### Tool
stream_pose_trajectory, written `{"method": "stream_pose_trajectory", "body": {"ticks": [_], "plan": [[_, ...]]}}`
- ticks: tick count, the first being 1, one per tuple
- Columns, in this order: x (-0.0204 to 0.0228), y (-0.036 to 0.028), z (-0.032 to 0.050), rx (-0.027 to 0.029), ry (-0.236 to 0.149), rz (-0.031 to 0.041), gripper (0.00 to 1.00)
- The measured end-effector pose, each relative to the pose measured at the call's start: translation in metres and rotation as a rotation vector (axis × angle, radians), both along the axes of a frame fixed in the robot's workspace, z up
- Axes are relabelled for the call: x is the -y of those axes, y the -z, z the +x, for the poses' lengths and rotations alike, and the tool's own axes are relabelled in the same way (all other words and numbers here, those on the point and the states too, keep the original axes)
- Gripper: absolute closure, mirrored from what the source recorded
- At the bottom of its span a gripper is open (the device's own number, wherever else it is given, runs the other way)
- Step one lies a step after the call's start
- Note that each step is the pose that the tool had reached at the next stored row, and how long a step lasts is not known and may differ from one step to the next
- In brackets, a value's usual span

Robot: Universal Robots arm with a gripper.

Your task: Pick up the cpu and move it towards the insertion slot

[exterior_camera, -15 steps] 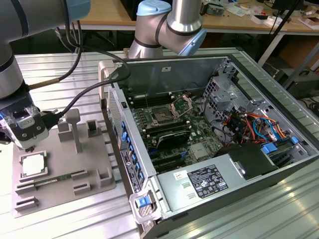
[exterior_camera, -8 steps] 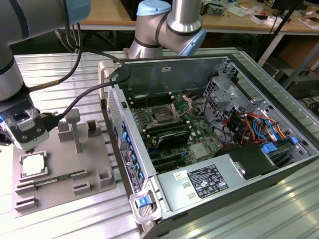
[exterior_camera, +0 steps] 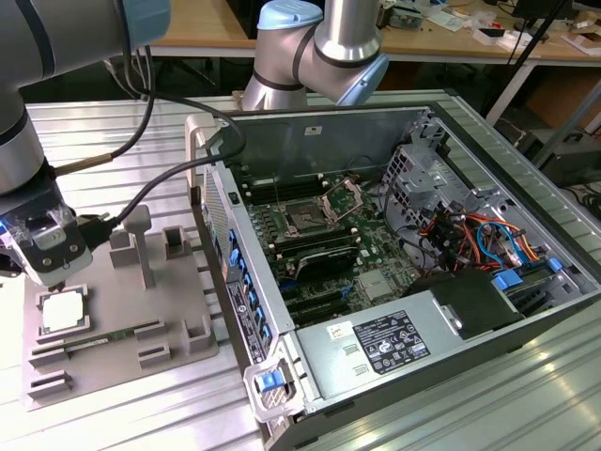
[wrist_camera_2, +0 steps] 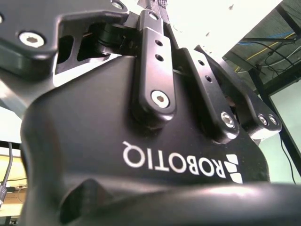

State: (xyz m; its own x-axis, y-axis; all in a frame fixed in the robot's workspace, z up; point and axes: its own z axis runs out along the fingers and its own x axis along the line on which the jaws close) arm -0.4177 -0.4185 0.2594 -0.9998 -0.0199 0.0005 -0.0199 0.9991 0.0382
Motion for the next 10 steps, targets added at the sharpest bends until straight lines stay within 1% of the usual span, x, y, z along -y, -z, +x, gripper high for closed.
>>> {"method": "stream_pose_trajectory", "body": {"ticks": [10], "plan": [[0.001,0.0016,0.0,0.0,0.0,0.0,0.89]]}}
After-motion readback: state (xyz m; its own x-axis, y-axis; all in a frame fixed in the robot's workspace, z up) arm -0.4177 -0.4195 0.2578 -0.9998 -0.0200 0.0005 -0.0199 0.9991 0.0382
